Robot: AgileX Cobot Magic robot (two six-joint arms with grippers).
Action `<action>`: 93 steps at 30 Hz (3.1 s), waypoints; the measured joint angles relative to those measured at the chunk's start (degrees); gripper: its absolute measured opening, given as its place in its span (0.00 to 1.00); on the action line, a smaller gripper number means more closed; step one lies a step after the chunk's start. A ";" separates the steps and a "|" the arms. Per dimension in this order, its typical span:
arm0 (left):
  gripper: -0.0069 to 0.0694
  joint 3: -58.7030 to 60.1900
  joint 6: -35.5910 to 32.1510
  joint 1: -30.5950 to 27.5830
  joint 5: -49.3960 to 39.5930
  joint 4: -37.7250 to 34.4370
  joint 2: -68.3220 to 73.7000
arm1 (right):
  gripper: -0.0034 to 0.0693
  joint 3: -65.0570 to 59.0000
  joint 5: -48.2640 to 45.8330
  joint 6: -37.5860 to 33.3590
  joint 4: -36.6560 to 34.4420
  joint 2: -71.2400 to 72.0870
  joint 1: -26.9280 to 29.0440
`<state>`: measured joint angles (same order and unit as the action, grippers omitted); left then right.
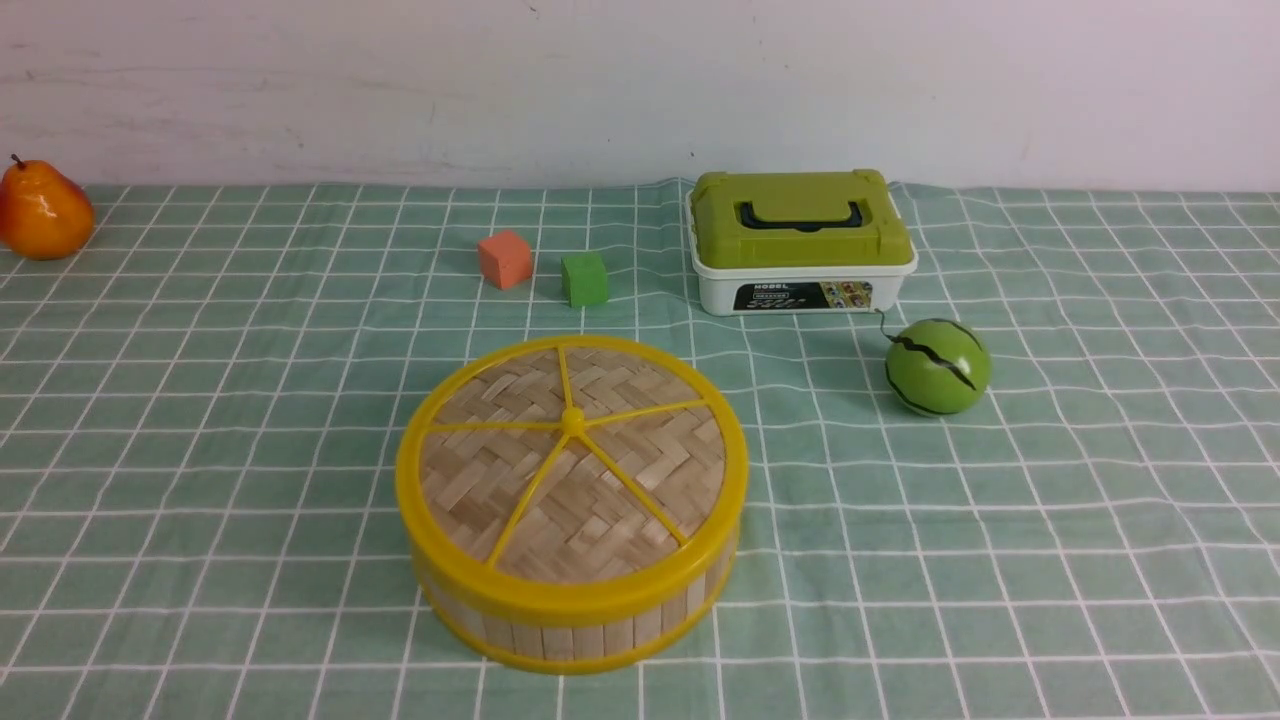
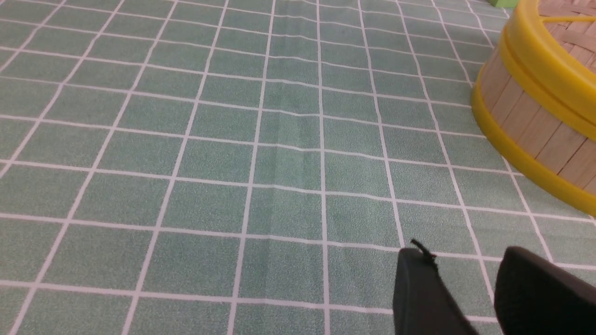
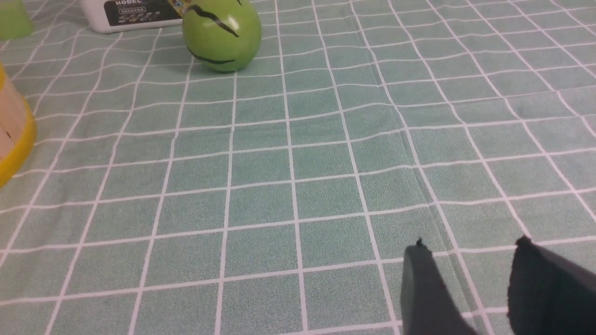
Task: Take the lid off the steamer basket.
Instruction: Use the right arm to lift the lid of the steamer
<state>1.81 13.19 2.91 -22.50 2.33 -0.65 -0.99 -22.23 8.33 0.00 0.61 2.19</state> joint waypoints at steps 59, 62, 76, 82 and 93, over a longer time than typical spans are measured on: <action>0.40 0.00 0.00 0.00 0.00 0.00 0.00 | 0.05 78.06 -48.57 -35.03 -19.74 -70.96 -22.45; 0.40 0.00 0.00 0.00 0.00 0.00 0.00 | 0.05 84.29 -48.62 -34.51 -19.17 -77.46 -27.51; 0.40 0.00 0.00 0.00 0.00 0.00 0.00 | 0.28 114.95 -49.18 -30.19 -12.56 -112.79 -39.45; 0.40 0.00 0.00 0.00 0.00 0.00 0.00 | 0.58 123.49 -43.64 -22.87 -11.79 -123.49 -40.33; 0.40 0.00 0.00 0.00 0.00 0.00 0.00 | 0.50 124.09 -40.02 -20.61 -10.92 -129.39 -40.33</action>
<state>1.81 13.19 2.91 -22.50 2.33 -0.65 123.09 -62.25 -12.28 -10.92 -128.77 -38.14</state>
